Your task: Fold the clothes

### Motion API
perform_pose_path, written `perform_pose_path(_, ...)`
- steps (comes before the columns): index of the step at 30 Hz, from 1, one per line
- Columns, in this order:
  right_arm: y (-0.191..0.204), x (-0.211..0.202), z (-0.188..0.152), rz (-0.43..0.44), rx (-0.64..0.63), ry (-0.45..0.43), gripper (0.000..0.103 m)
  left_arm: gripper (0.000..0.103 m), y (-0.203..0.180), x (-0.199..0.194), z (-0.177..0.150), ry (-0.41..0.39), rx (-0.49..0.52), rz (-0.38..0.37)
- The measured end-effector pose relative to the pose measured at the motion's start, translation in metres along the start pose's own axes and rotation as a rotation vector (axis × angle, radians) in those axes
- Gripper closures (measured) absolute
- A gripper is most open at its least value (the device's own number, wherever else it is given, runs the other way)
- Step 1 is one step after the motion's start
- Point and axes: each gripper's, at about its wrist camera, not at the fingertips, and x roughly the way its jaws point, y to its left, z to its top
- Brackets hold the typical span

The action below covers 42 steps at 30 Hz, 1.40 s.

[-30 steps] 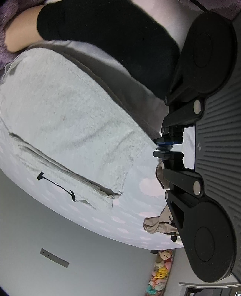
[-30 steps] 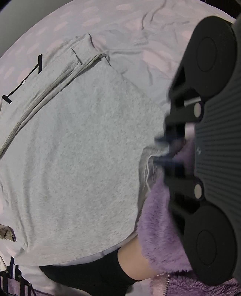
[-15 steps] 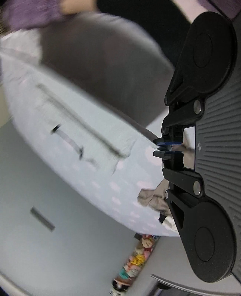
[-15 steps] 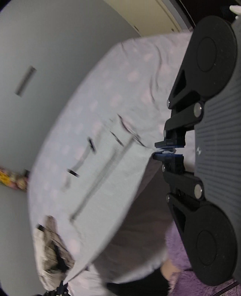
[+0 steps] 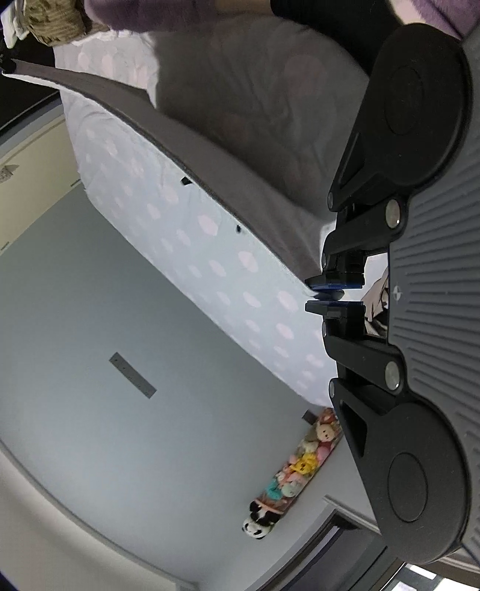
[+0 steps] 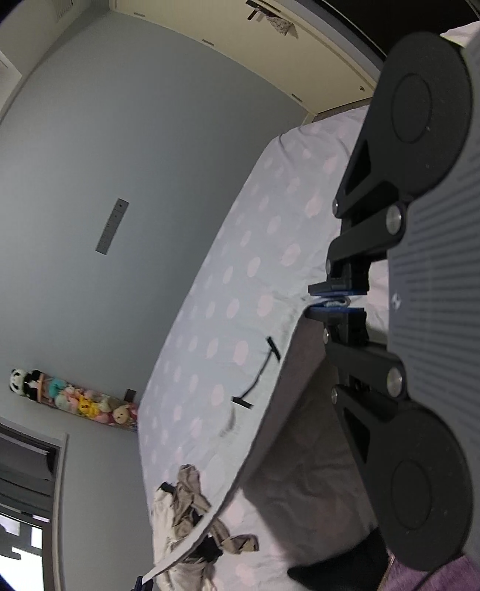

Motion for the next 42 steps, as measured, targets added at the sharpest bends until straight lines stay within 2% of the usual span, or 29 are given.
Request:
perform_pose_path(4,0.002,-0.031,-0.005,-0.011,0.003,-0.025,0.097,0.099,0.003,-0.013,0.003,-0.02,-0.005,-0.001)
perform_pose_path(7,0.003,-0.032,-0.007,-0.01,0.009,-0.018,0.097,0.099,0.0,-0.008,0.006,-0.013,0.0,-0.006)
perform_pose_path(15,-0.003,0.024,-0.005,-0.001,0.01,0.033,0.097,0.099,0.007,0.049,0.013,0.059,-0.073,-0.031)
perform_pose_path(22,-0.021,0.101,0.005,-0.009,0.045,0.055,0.097,0.099,0.021,0.112,0.026,0.108,-0.115,-0.053)
perform_pose_path(31,-0.036,0.216,0.016,-0.018,0.11,0.084,0.097,0.099,0.034,0.214,0.025,0.208,-0.234,-0.119)
perform_pose_path(42,-0.035,0.36,-0.021,-0.03,0.267,0.22,0.096,0.099,0.022,0.345,-0.015,0.35,-0.356,-0.219)
